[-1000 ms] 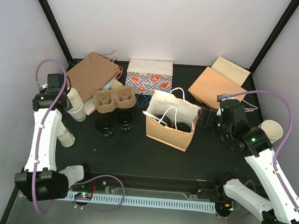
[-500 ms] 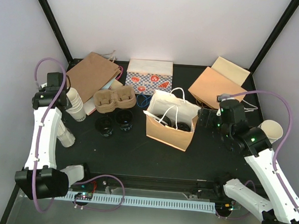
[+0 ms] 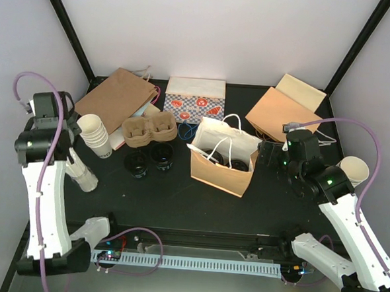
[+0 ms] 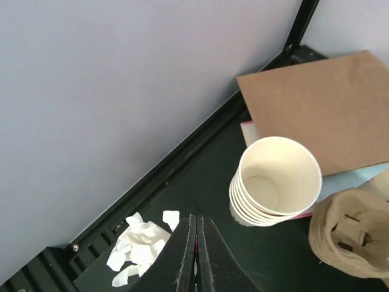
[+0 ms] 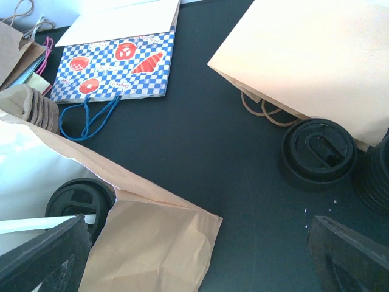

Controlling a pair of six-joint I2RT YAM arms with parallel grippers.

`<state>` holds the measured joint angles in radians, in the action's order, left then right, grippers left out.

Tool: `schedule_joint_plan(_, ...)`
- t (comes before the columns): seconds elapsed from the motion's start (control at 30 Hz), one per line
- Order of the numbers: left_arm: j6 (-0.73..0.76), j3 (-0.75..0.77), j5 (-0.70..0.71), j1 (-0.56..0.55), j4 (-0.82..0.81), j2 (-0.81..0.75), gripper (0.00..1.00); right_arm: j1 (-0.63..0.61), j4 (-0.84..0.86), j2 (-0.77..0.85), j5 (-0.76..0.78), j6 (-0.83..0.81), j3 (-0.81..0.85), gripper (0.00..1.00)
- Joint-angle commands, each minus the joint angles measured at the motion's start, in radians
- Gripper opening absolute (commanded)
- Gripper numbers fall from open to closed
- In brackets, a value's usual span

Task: Pack the takeout coffee

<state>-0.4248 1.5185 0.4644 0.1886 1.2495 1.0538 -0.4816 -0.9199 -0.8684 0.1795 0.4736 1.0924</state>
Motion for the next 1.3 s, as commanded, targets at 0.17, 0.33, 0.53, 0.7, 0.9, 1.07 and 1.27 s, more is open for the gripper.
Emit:
schedule_joint_plan(0.17, 0.068, 0.067, -0.098, 0.006, 0.012, -0.036, 0.02, 0.005, 0.007, 0.002, -0.006, -0.006, -0.004, 1.00)
schedule_joint_plan(0.33, 0.096, 0.051, -0.122, 0.005, -0.023, -0.058, 0.05, 0.005, 0.003, 0.006, 0.002, -0.006, -0.003, 1.00)
schedule_joint_plan(0.53, 0.105, 0.021, -0.139, 0.005, -0.035, -0.062, 0.06, 0.005, 0.003, 0.003, -0.001, -0.007, -0.003, 1.00)
schedule_joint_plan(0.7, 0.116, 0.027, -0.170, 0.005, -0.050, -0.078, 0.02, 0.004, 0.005, 0.005, -0.001, -0.008, -0.006, 1.00)
schedule_joint_plan(0.9, 0.144, 0.086, -0.288, 0.005, -0.112, -0.135, 0.01, 0.005, 0.006, 0.000, -0.002, -0.008, -0.004, 1.00)
schedule_joint_plan(1.07, 0.134, 0.132, -0.325, 0.005, -0.121, -0.163, 0.02, 0.005, 0.008, -0.001, -0.001, -0.008, -0.004, 1.00)
schedule_joint_plan(1.27, 0.098, 0.005, -0.755, 0.005, -0.373, -0.266, 0.02, 0.005, 0.007, -0.001, -0.002, -0.008, -0.001, 1.00)
